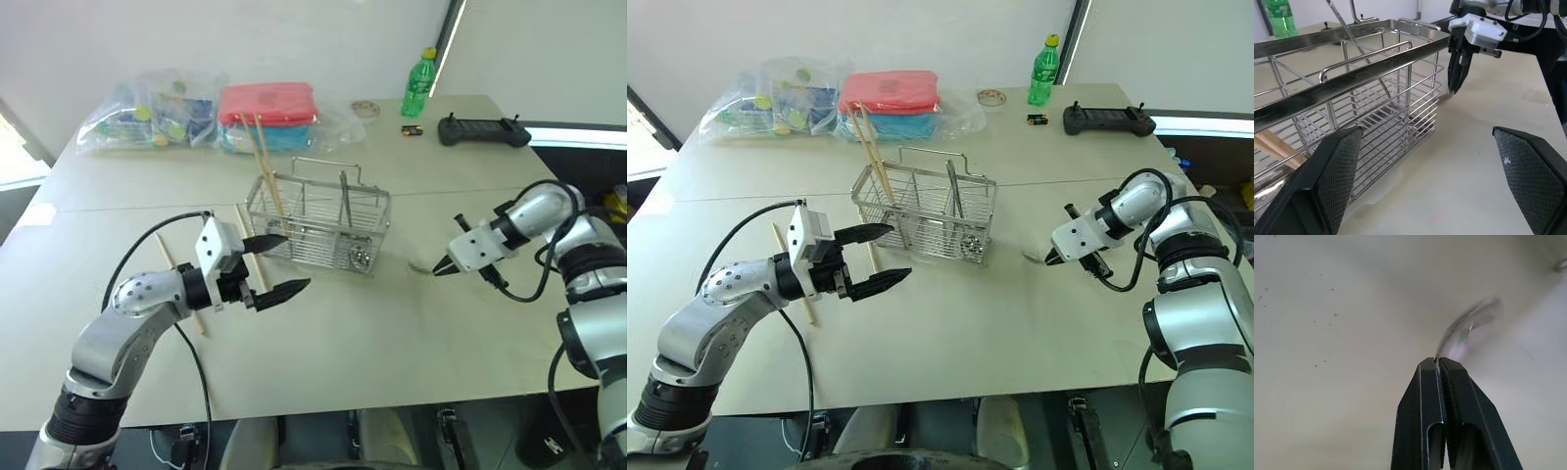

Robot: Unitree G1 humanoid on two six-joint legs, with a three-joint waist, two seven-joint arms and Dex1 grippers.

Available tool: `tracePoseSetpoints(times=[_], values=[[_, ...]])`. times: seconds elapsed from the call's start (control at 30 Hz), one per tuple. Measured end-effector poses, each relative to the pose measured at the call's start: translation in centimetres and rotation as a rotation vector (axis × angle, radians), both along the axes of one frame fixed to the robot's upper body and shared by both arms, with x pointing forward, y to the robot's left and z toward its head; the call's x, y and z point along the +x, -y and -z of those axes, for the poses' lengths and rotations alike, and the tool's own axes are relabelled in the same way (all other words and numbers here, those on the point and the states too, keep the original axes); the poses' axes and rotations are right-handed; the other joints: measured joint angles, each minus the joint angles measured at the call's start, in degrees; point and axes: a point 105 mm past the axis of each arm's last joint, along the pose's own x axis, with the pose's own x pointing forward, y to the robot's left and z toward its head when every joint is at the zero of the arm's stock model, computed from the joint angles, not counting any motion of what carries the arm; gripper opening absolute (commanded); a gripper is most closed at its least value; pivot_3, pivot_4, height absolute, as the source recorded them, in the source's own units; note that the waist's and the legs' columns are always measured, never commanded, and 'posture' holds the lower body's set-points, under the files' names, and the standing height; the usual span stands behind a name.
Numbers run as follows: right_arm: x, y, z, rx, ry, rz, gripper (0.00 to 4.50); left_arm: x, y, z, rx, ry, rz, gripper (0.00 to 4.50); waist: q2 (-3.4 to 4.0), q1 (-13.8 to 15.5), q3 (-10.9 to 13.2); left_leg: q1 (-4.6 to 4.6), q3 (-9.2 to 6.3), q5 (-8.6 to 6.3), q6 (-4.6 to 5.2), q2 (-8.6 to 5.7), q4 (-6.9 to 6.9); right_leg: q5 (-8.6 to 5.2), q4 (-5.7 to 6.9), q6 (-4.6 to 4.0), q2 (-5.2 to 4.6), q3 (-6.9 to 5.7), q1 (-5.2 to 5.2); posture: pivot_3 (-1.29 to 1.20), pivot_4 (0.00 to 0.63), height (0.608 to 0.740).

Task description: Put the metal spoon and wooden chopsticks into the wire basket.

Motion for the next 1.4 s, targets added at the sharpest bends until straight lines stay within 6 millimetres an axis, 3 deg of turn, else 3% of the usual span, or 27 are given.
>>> tracePoseSetpoints(times=[0.47, 0.57, 0.8, 0.83, 1.13, 1.4], values=[[0.0, 0.1, 0.2, 0.040, -0.002, 0.036, 0.09, 0.3, 0.2, -0.7, -0.004, 0.012, -0.001, 4.50, 0.01, -0.1, 0.0, -0.05, 0.00, 0.00, -0.01, 0.00, -0.01, 0.02, 0.00, 0.04, 0.00, 0.01, -0.06, 0.00, 0.150, 0.692], [0.2, 0.1, 0.1, 0.055, 0.006, 0.060, 0.84, 0.4, 0.2, -0.9, -0.004, 0.022, 0.001, 4.50, 0.01, 0.0, 0.0, -0.05, 0.00, 0.00, -0.01, 0.00, -0.01, 0.03, 0.00, 0.04, 0.00, 0.01, -0.05, 0.00, 0.150, 0.692], [0.5, 0.3, -0.1, 0.074, 0.021, 0.093, 4.25, 0.6, 0.1, -1.5, -0.005, 0.039, -0.003, 4.50, 0.01, -0.1, 0.0, -0.05, 0.00, 0.01, -0.01, 0.00, -0.01, 0.03, 0.00, 0.06, 0.00, 0.01, -0.05, 0.00, 0.150, 0.692], [0.5, 0.3, -0.1, 0.074, 0.025, 0.095, 4.39, 0.6, 0.1, -1.5, -0.005, 0.040, -0.006, 4.50, 0.01, -0.1, 0.0, -0.05, 0.00, 0.01, -0.01, 0.00, -0.01, 0.03, 0.00, 0.05, 0.00, 0.01, -0.05, 0.00, 0.150, 0.692], [1.0, 1.3, 0.1, 0.057, 0.076, 0.164, 4.39, 0.7, 0.0, -1.6, -0.013, 0.025, -0.010, 4.50, -0.02, -0.1, 0.0, -0.04, 0.01, 0.01, -0.01, 0.00, 0.03, 0.01, 0.00, 0.01, 0.00, 0.01, -0.02, 0.00, 0.150, 0.692], [1.5, 1.7, 0.2, 0.082, 0.011, 0.281, 4.39, 0.8, -0.2, -1.7, -0.009, 0.029, -0.019, 4.50, -0.03, -0.1, 0.0, 0.01, 0.00, 0.01, -0.01, 0.00, 0.05, 0.01, 0.00, 0.01, 0.00, 0.01, 0.04, 0.00, 0.150, 0.692]])
